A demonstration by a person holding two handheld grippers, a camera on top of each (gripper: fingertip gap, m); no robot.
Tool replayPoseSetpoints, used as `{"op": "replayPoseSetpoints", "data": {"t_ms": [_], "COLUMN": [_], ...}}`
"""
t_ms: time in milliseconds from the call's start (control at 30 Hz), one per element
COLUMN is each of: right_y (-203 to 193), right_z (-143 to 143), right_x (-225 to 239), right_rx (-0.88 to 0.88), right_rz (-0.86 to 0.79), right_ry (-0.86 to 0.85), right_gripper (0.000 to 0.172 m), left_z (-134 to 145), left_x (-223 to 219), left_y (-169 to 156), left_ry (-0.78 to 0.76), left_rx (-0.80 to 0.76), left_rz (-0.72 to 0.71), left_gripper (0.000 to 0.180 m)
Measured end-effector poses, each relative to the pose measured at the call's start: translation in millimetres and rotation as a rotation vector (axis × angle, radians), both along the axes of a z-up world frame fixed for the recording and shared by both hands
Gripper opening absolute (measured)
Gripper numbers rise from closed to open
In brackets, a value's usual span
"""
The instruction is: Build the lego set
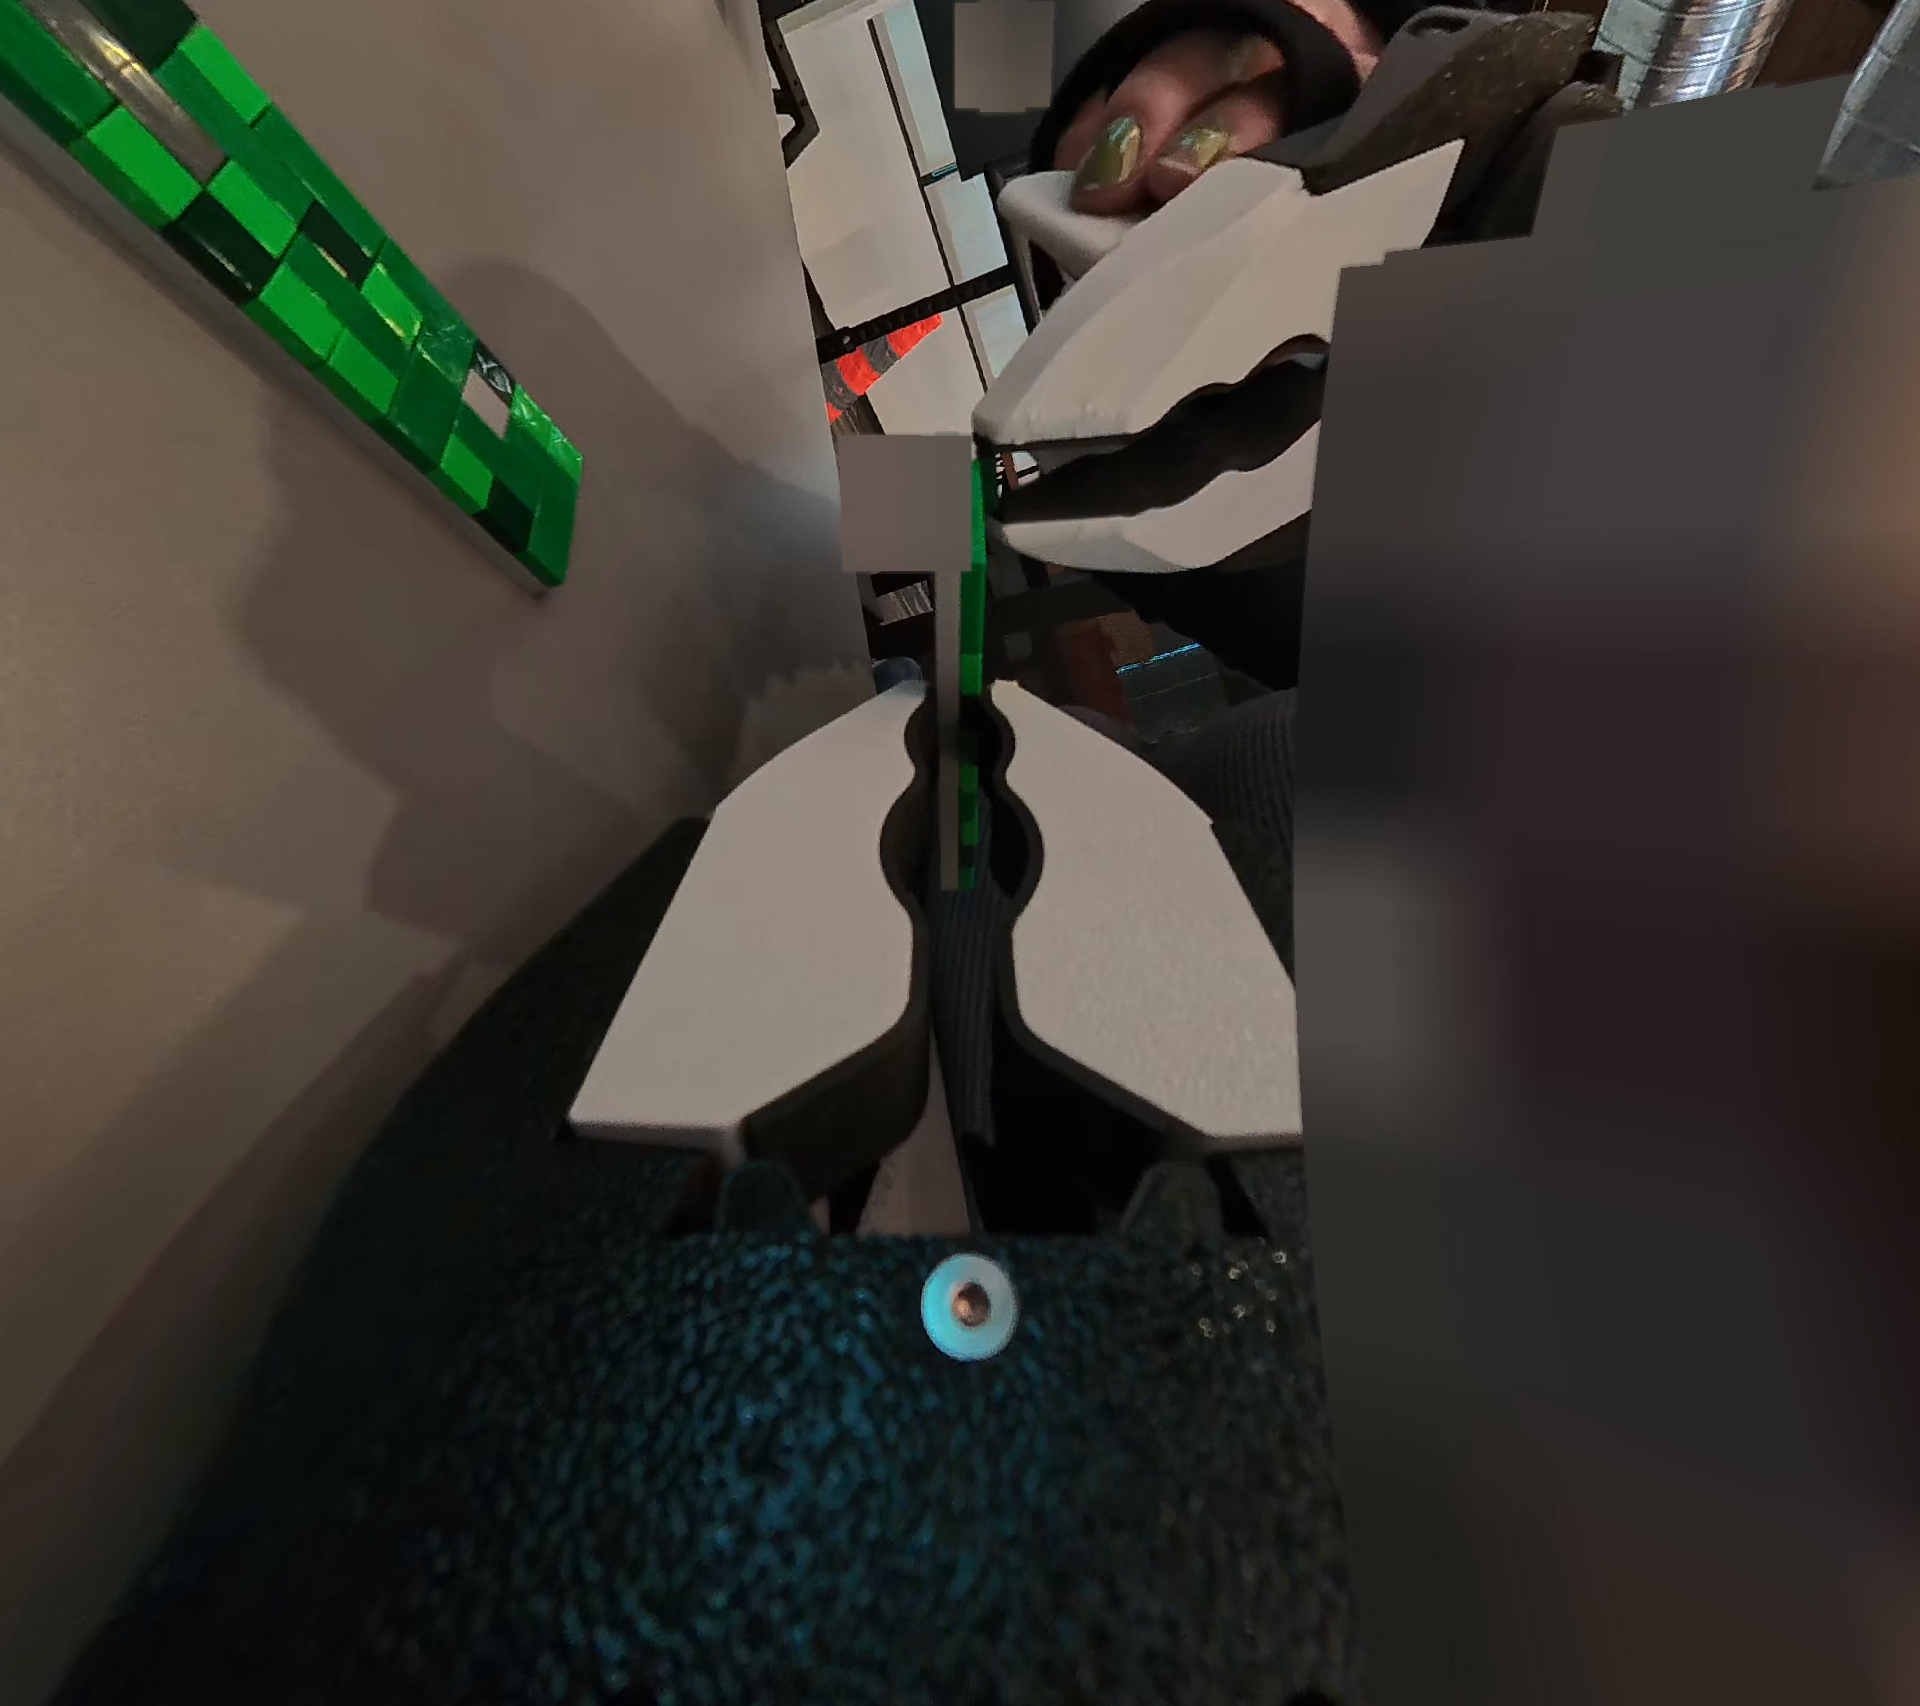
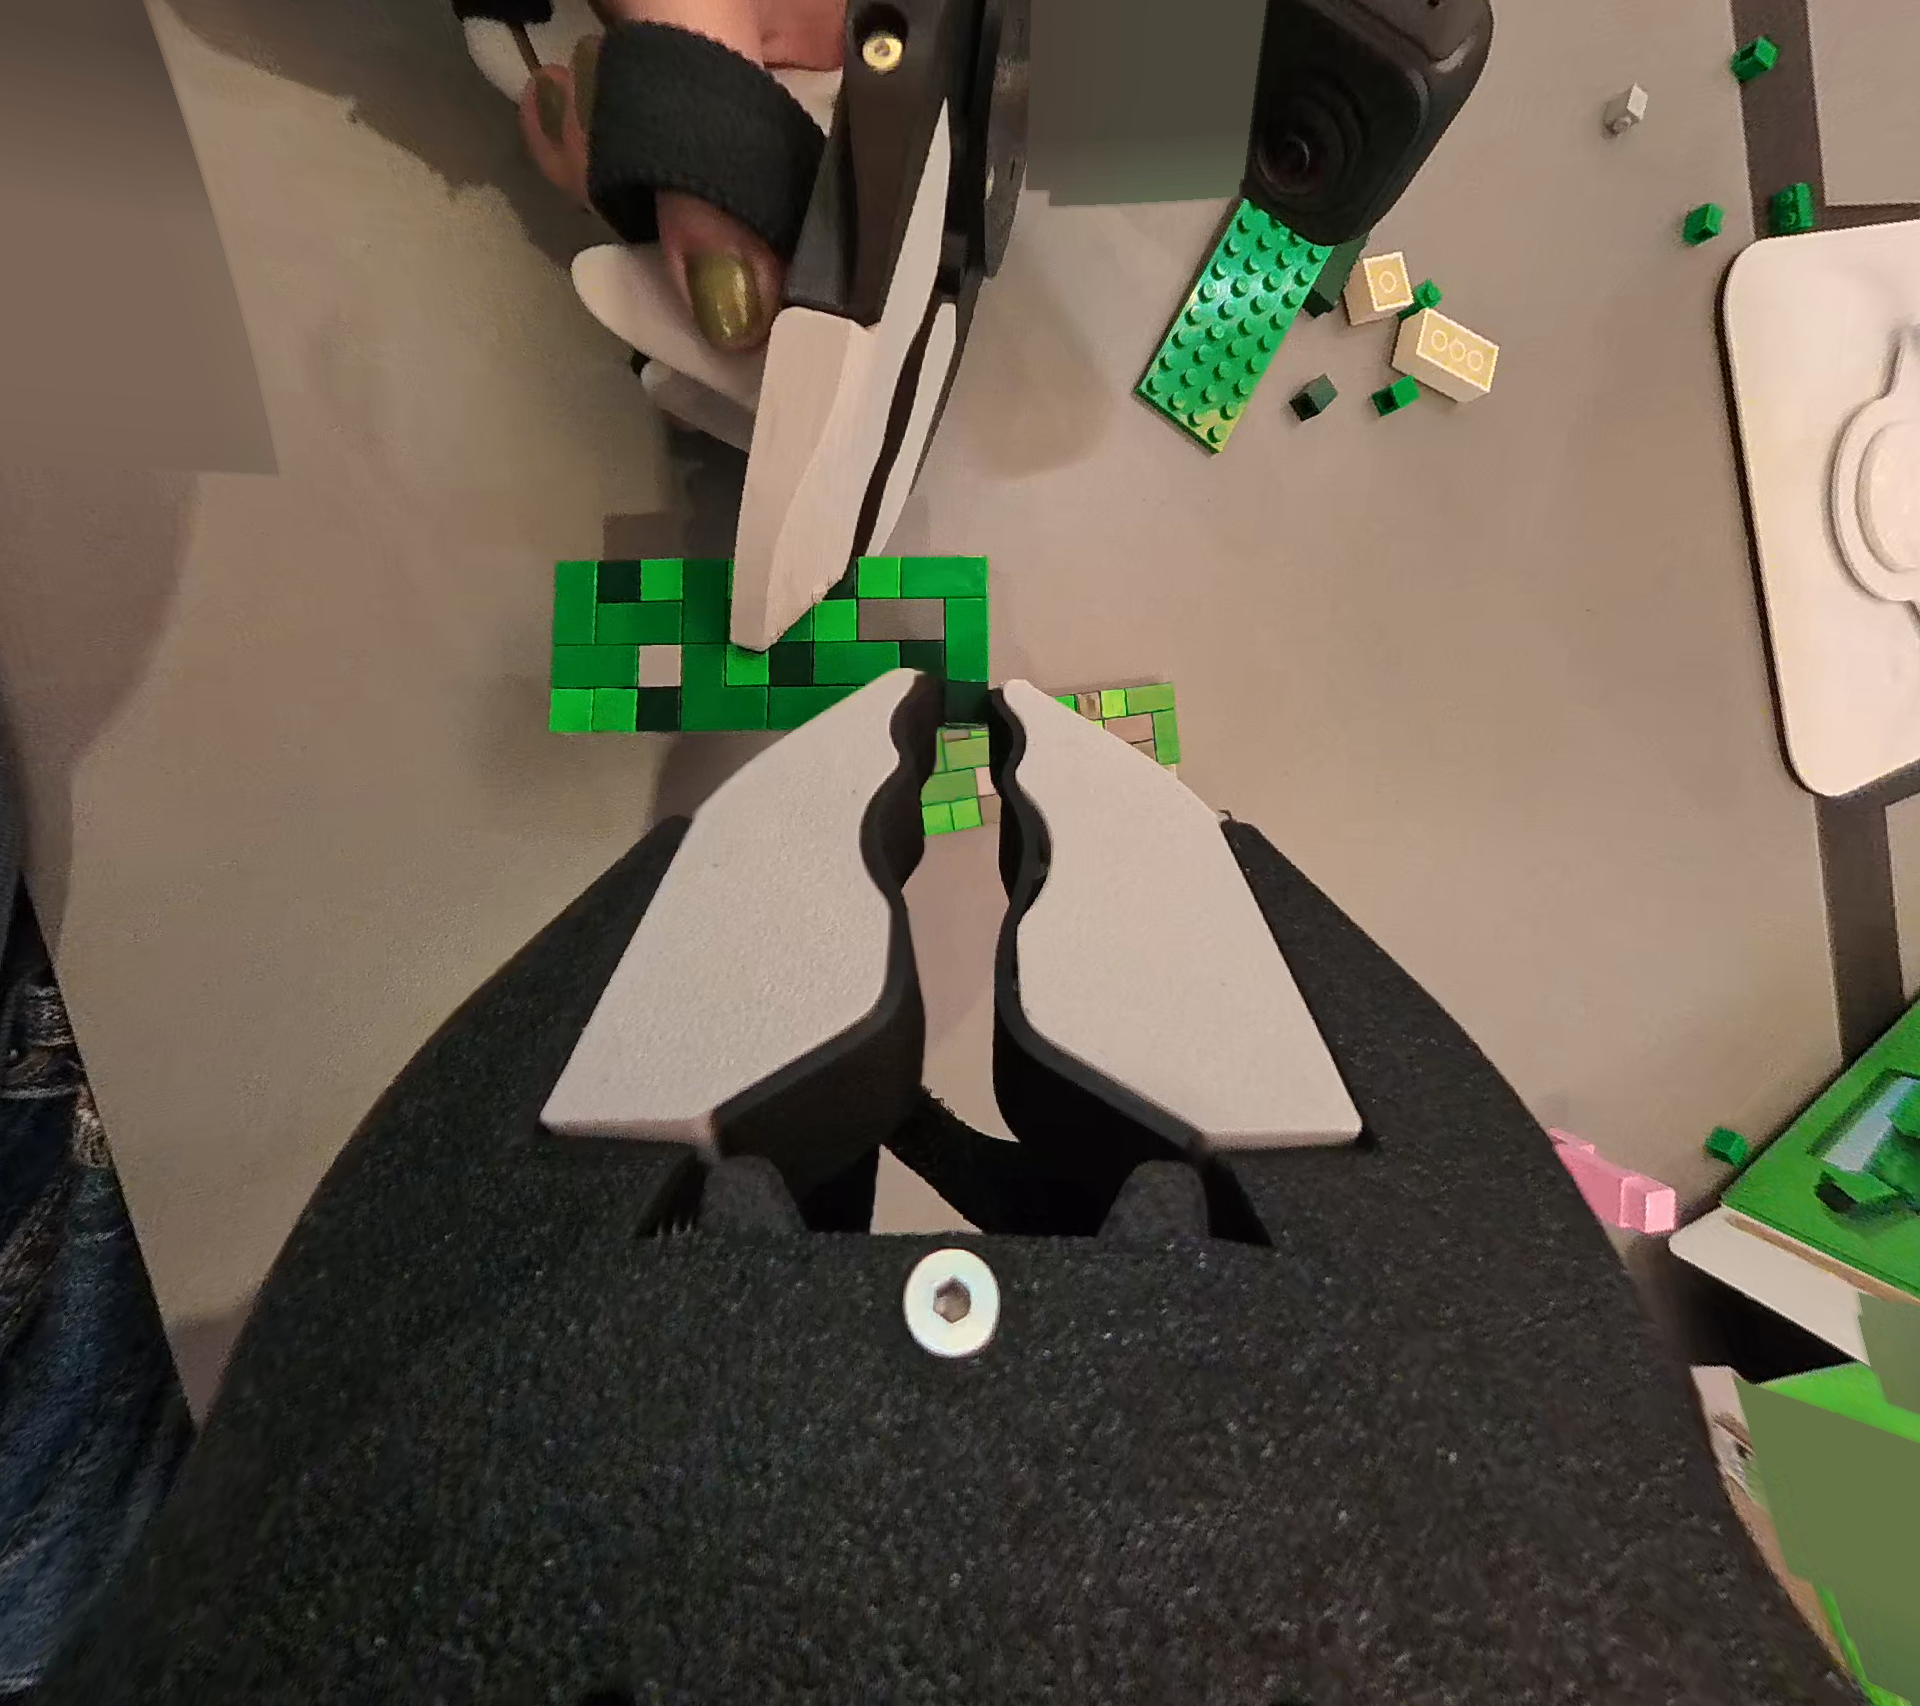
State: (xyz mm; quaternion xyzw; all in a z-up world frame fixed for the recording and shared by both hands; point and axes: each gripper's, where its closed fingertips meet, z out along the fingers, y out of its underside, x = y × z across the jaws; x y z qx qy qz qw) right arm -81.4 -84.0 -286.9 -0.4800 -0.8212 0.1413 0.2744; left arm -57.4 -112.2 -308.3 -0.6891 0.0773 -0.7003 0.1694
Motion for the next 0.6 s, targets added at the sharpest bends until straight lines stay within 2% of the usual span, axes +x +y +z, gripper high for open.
{"op": "replayPoseSetpoints", "data": {"t_ms": [167, 300, 367, 467, 600], "right_y": [1, 15, 21, 16, 6], "right_z": [5, 19, 23, 23, 24], "right_x": [-2, 1, 3, 2, -2], "right_rx": [-0.023, -0.137, -0.298, -0.681, -1.130], "right_rz": [-0.028, -0.190, -0.308, -0.451, -0.533], "right_ry": [0.030, 0.159, 0.222, 0.255, 0.272], "right_gripper": [0.020, 0.022, 0.022, 0.026, 0.027], "left_z": [1, 3, 3, 5, 7], "left_x": [0, -1, -2, -3, -3], "left_y": [0, 0, 1, 1, 1], "left_ry": [-0.009, -0.017, -0.021, -0.025, -0.028], "left_rx": [0.001, 0.007, 0.014, 0.023, 0.033], "left_rz": [0.001, 0.003, 0.007, 0.013, 0.011], "left_gripper": [0.006, 0.006, 0.006, 0.006, 0.006]}}
